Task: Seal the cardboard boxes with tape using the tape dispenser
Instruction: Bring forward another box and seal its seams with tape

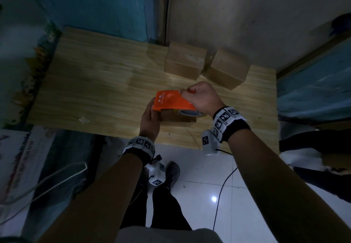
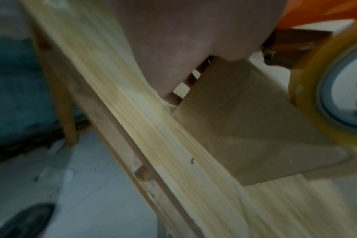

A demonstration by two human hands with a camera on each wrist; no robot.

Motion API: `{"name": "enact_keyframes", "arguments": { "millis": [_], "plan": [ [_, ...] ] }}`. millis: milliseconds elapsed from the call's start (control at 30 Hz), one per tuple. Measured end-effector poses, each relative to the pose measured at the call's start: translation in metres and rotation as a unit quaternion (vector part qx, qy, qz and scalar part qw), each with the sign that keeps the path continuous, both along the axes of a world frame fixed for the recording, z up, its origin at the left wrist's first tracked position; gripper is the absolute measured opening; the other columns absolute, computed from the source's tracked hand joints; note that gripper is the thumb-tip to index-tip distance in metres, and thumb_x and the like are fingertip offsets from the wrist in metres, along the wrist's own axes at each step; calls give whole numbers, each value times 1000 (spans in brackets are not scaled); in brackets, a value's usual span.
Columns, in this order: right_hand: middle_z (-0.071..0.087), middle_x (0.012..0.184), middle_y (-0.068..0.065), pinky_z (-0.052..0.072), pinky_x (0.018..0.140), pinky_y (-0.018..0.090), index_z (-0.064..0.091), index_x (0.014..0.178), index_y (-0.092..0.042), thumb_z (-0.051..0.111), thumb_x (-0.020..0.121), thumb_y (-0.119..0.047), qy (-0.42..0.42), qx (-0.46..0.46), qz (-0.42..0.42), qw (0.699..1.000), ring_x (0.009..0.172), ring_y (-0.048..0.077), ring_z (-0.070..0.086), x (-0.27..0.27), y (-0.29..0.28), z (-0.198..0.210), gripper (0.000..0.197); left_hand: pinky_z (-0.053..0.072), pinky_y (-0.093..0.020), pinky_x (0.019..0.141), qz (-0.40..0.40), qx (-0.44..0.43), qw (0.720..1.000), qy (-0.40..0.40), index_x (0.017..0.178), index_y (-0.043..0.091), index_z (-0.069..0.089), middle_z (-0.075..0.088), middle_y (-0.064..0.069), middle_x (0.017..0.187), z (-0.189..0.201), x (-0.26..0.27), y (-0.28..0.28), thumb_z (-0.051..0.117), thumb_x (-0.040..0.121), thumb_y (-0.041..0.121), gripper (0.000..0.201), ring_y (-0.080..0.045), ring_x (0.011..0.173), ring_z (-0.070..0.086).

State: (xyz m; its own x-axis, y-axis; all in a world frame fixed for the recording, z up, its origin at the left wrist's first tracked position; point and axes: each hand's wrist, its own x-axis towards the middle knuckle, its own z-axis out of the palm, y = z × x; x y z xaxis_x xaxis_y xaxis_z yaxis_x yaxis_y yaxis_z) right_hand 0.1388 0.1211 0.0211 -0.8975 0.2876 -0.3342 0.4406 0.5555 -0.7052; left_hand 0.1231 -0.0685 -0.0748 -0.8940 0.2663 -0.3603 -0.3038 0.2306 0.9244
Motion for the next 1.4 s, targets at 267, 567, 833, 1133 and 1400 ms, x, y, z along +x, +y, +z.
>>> {"name": "enact_keyframes", "arguments": {
  "millis": [267, 567, 833, 1133, 1400],
  "plan": [
    [43, 51, 7, 32, 50, 27, 51, 53, -13, 62, 88, -50, 4, -7, -4, 1000, 46, 16, 44, 0, 0, -4, 52, 39, -29, 96, 12, 9, 999, -42, 144, 24, 45, 47, -1, 143, 8, -8, 7, 37, 105, 30, 40, -16, 125, 45],
    [49, 53, 6, 35, 52, 27, 55, 60, -13, 60, 89, -55, -35, -1, 41, 999, 47, 16, 48, -6, 2, 2, 52, 47, -40, 98, -47, 29, 998, -41, 124, 37, 47, 57, 2, 123, 14, -18, 3, 37, 106, 26, 23, -19, 116, 53],
    [47, 51, 4, 33, 50, 28, 51, 56, -15, 59, 89, -56, -34, 9, 36, 999, 45, 16, 46, -6, 1, -1, 53, 48, -47, 95, -27, 5, 999, -35, 116, 44, 51, 61, -1, 118, 8, -17, 6, 39, 102, 31, 22, -29, 114, 57],
    [52, 54, 4, 35, 52, 27, 57, 61, -11, 52, 92, -63, -84, 52, 98, 990, 49, 17, 52, -15, 1, 8, 61, 38, -46, 109, -110, -77, 990, -43, 154, 16, 27, 47, -18, 143, 9, -23, 1, 28, 106, 21, 48, -34, 129, 46],
    [51, 55, 6, 36, 53, 29, 54, 60, -12, 54, 92, -63, -78, 27, 88, 993, 49, 18, 52, -13, -4, 6, 61, 41, -39, 87, -155, -142, 975, -70, 116, 2, 55, 58, -19, 102, 13, -22, 4, 26, 106, 10, 32, -32, 90, 54]
  ]
}}
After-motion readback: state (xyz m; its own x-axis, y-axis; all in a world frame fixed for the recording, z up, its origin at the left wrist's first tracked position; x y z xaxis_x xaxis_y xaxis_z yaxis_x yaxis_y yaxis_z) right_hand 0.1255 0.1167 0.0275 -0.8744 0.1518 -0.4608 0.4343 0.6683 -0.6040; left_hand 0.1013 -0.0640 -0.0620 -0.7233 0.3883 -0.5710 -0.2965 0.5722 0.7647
